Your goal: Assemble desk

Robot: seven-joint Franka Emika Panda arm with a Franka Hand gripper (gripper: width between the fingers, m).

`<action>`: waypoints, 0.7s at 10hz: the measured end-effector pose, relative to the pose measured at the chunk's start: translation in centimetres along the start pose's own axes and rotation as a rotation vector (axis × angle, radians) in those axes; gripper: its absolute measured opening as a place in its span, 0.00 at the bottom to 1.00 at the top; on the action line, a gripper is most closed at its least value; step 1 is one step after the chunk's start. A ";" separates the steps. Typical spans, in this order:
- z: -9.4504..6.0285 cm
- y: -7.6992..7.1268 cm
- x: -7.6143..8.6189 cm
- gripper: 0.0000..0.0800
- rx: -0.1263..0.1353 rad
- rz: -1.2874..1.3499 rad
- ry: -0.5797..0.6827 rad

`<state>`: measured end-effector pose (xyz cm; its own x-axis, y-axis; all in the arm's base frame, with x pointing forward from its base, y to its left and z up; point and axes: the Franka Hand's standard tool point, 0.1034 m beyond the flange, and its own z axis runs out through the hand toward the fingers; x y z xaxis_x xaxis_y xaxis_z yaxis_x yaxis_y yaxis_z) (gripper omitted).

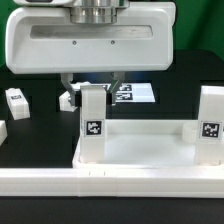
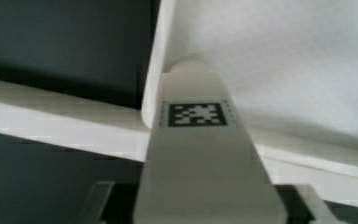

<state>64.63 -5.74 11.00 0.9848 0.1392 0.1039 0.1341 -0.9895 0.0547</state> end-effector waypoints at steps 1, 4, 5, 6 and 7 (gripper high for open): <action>0.0 0.1 -0.1 0.36 0.006 0.048 0.000; 0.1 0.2 -0.1 0.36 0.021 0.363 0.002; 0.1 0.3 -0.1 0.36 0.020 0.495 0.002; 0.1 0.3 -0.1 0.36 0.020 0.618 0.001; 0.1 0.4 -0.1 0.36 0.021 0.720 -0.001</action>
Offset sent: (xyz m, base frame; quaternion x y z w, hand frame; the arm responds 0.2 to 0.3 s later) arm 0.0015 -0.0007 -0.0010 0.0164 -0.0110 0.2073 0.9781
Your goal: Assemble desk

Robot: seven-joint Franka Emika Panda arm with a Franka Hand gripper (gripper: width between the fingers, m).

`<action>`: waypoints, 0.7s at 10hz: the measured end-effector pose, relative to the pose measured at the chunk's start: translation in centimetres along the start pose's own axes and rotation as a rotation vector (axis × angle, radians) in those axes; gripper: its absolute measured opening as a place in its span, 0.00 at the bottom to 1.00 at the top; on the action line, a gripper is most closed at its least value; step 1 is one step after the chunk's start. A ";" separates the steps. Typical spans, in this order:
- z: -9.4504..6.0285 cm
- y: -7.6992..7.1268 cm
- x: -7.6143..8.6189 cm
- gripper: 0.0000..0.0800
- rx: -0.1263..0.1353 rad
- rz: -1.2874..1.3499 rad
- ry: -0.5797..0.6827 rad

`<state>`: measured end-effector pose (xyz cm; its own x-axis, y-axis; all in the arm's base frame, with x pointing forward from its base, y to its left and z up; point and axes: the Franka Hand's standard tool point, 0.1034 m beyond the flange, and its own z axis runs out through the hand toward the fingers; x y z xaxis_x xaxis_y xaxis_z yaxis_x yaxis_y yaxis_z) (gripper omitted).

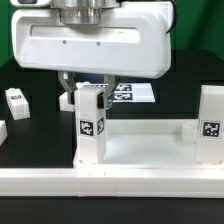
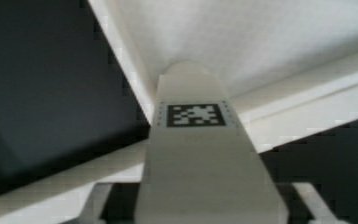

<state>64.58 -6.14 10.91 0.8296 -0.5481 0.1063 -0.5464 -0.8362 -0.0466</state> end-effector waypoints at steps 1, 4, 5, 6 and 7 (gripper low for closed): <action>0.0 0.1 0.0 0.36 -0.004 0.124 -0.011; 0.1 0.1 0.3 0.36 -0.011 0.361 -0.026; 0.1 0.1 0.3 0.36 -0.011 0.449 -0.026; 0.1 0.1 0.3 0.36 -0.010 0.544 -0.027; 0.1 0.0 0.2 0.36 -0.010 0.599 -0.028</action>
Offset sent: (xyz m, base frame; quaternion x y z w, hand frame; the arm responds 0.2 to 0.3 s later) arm 0.0028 -0.0022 -0.0114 -0.0168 -0.0181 0.1937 0.9808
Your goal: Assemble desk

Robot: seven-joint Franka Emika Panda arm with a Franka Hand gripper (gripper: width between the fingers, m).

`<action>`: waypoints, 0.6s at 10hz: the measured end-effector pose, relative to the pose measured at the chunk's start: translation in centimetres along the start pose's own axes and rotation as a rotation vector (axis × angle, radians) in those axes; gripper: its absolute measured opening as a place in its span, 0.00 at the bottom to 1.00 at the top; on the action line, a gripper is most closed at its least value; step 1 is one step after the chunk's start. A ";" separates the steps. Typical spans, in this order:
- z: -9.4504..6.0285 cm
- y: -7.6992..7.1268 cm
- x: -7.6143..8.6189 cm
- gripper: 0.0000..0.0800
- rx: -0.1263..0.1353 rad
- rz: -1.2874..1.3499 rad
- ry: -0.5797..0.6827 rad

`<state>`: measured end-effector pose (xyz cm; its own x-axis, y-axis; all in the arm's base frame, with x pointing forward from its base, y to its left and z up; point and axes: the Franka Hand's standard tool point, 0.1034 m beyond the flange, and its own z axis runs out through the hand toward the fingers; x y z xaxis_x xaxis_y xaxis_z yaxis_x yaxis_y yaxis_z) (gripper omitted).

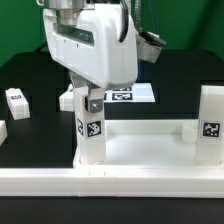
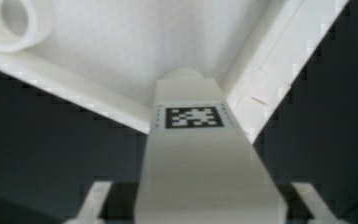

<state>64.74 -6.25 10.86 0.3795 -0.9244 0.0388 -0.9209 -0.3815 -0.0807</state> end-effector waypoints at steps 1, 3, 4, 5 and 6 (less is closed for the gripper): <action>0.0 0.0 0.0 0.36 0.000 0.019 0.000; 0.1 0.1 0.0 0.59 -0.001 -0.052 0.000; 0.1 0.0 -0.1 0.75 -0.001 -0.145 0.000; 0.0 0.0 -0.1 0.75 0.000 -0.288 0.002; 0.0 0.0 -0.1 0.80 0.000 -0.403 0.002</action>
Offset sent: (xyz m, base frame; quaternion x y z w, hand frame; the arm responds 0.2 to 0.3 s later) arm -0.0071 0.0028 0.0018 -0.0155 -0.0014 -0.1620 0.9867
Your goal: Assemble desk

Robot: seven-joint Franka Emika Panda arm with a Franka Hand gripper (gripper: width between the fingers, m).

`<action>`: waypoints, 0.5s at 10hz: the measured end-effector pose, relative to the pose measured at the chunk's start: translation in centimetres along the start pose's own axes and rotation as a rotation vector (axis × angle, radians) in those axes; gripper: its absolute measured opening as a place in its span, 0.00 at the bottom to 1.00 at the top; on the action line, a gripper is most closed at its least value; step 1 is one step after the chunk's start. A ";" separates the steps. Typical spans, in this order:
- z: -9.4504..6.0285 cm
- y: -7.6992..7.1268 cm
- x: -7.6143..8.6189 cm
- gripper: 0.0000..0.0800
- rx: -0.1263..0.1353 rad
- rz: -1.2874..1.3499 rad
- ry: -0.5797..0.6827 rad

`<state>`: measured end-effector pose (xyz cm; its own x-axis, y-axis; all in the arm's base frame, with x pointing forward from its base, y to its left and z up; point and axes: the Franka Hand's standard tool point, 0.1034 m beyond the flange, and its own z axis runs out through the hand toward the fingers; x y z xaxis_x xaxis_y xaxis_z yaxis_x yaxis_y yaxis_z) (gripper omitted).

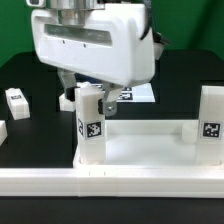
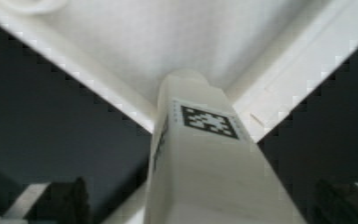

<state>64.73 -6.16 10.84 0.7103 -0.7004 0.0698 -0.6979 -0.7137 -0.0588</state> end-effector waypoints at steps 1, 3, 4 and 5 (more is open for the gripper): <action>0.1 0.0 0.0 0.80 -0.002 -0.103 0.002; 0.1 -0.2 -0.2 0.81 -0.005 -0.324 0.002; 0.1 -0.3 -0.2 0.81 -0.008 -0.419 0.003; 0.0 -0.3 -0.2 0.81 -0.020 -0.547 0.007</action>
Offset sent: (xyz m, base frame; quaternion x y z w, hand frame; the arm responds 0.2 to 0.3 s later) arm 0.0055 0.0055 0.0034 0.0064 0.0041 -0.2415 0.9704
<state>64.86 -5.79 10.82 0.9697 -0.2266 0.0917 -0.2281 -0.9736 0.0066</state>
